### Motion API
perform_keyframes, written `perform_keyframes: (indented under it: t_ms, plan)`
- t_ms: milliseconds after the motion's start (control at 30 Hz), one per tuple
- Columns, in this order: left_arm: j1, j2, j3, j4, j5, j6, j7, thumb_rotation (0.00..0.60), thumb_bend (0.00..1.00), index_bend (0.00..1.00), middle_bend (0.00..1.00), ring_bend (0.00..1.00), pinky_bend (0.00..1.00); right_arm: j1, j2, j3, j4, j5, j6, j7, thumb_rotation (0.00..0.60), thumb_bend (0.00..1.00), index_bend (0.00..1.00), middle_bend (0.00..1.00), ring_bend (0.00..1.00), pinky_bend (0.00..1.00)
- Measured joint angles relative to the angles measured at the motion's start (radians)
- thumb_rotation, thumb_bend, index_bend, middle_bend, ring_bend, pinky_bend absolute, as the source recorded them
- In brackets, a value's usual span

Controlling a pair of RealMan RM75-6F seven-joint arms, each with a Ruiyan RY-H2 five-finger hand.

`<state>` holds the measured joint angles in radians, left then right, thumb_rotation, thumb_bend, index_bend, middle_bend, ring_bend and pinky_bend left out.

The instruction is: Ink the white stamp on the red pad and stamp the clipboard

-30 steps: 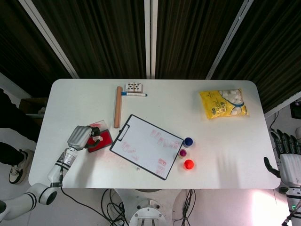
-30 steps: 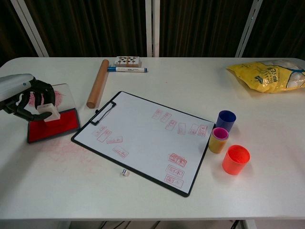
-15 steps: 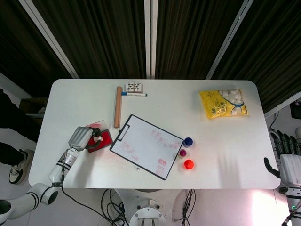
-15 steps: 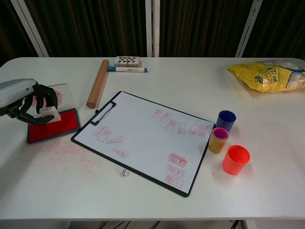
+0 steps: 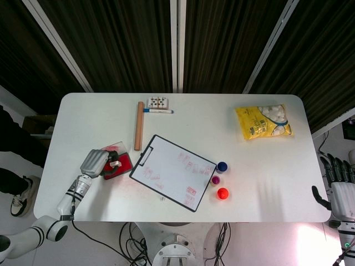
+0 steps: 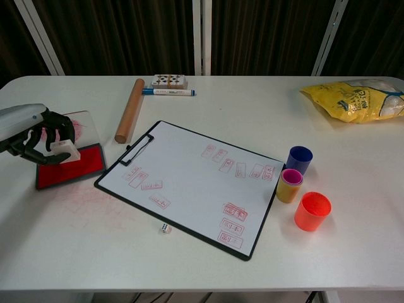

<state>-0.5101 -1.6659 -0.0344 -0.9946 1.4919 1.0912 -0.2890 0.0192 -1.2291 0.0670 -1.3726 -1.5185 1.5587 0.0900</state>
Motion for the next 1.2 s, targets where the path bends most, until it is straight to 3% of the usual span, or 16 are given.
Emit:
perform_keyframes:
  t_ms: [333, 533, 700, 933, 1200]
  plan:
    - [-0.013, 0.118, -0.018, -0.285, 0.026, 0.047, 0.1, 0.6, 0.43, 0.73, 0.73, 0.59, 0.73, 0.005, -0.01, -0.001, 0.019, -0.003, -0.007, 0.023, 0.6, 0.28, 0.0, 0.0, 0.0, 0.0]
    - [-0.06, 0.114, -0.048, -0.389, 0.016, 0.017, 0.206, 0.6, 0.43, 0.73, 0.74, 0.59, 0.73, 0.003, -0.013, -0.005, 0.026, -0.009, -0.005, 0.033, 0.6, 0.28, 0.0, 0.0, 0.0, 0.0]
    - [-0.113, 0.034, -0.079, -0.357, -0.026, -0.053, 0.253, 0.6, 0.43, 0.73, 0.74, 0.59, 0.73, -0.003, -0.006, -0.006, 0.025, -0.011, 0.007, 0.04, 0.6, 0.28, 0.0, 0.0, 0.0, 0.0]
    - [-0.196, -0.107, -0.126, -0.204, -0.087, -0.14, 0.28, 0.6, 0.43, 0.73, 0.74, 0.59, 0.73, -0.008, 0.006, -0.003, 0.026, -0.003, 0.009, 0.049, 0.6, 0.28, 0.0, 0.0, 0.0, 0.0]
    - [-0.258, -0.188, -0.162, -0.077, -0.128, -0.191, 0.268, 0.6, 0.43, 0.73, 0.74, 0.59, 0.73, -0.006, 0.006, 0.001, 0.031, 0.004, 0.001, 0.058, 0.6, 0.28, 0.0, 0.0, 0.0, 0.0]
